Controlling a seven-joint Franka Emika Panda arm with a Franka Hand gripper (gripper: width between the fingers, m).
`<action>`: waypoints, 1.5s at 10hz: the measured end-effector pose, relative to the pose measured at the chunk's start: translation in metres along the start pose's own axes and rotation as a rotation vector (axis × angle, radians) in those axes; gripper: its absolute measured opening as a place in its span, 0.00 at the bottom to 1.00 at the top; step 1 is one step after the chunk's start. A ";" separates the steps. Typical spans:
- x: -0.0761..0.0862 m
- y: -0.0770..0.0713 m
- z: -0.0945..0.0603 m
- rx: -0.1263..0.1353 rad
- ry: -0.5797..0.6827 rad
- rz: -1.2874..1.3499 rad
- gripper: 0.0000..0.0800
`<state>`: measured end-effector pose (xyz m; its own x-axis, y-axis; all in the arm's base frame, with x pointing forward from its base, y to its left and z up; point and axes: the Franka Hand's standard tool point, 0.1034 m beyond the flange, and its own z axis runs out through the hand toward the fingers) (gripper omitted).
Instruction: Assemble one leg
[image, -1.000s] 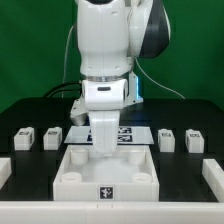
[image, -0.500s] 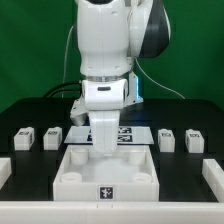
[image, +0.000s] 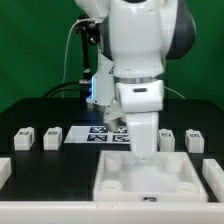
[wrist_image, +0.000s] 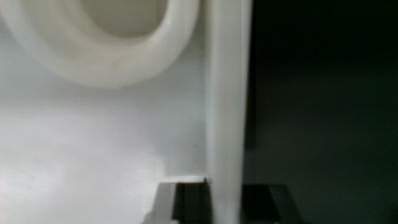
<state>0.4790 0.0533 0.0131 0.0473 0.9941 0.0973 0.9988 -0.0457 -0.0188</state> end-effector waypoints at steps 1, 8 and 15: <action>0.009 0.003 0.001 -0.012 0.009 0.008 0.08; 0.011 0.007 0.002 -0.031 0.016 0.032 0.18; 0.011 0.007 0.002 -0.031 0.016 0.033 0.81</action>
Offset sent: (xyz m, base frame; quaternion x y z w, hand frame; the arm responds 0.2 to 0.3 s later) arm 0.0109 0.0281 -0.0055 -0.0039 0.0331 0.0002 0.9994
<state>0.4863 0.0640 0.0121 0.0800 0.9903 0.1133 0.9966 -0.0815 0.0085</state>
